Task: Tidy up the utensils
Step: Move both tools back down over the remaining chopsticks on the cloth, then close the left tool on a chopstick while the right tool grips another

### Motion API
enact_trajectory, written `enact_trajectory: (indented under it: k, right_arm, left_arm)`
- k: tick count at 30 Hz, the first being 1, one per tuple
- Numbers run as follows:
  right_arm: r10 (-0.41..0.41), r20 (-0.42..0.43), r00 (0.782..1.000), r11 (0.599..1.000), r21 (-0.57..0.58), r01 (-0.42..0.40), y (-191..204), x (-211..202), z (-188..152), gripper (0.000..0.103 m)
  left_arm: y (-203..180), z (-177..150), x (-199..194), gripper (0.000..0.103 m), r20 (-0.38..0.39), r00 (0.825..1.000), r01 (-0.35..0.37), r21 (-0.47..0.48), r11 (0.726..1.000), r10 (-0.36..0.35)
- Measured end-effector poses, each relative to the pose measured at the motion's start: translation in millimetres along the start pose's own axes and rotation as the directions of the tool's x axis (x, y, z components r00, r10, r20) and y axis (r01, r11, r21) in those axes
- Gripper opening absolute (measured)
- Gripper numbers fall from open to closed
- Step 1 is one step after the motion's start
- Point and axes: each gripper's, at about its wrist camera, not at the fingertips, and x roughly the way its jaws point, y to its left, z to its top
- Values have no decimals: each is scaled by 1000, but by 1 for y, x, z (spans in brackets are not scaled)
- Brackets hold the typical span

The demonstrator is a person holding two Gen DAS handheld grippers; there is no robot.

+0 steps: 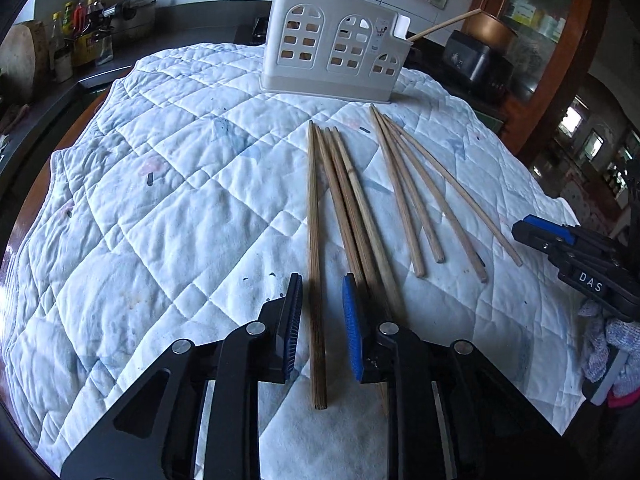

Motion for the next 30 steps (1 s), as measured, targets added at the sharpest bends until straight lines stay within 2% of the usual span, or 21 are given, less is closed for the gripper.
enact_trajectory:
  k: [5, 11, 22, 26, 30]
  right_arm:
    - [18, -18, 1000, 1000, 0, -18, -1, 5, 2, 26]
    - [19, -38, 999, 1000, -15, -20, 2, 13, 4, 23]
    - [12, -98, 995, 999, -36, -16, 2, 35, 7, 17]
    - [4, -97, 995, 999, -44, -8, 4, 36, 9, 8]
    - [3, -80, 997, 999, -40, -6, 5, 32, 8, 7]
  left_arm:
    - [1, 0, 4, 17, -9, 1000, -8, 2, 1000, 8]
    - [-2, 1, 5, 7, -1, 999, -53, 13, 999, 53]
    - [5, 7, -10, 6, 41, 999, -20, -24, 1000, 21]
    - [7, 13, -22, 6, 77, 997, -16, -26, 1000, 18]
    - [9, 20, -34, 6, 111, 994, -7, -27, 1000, 10]
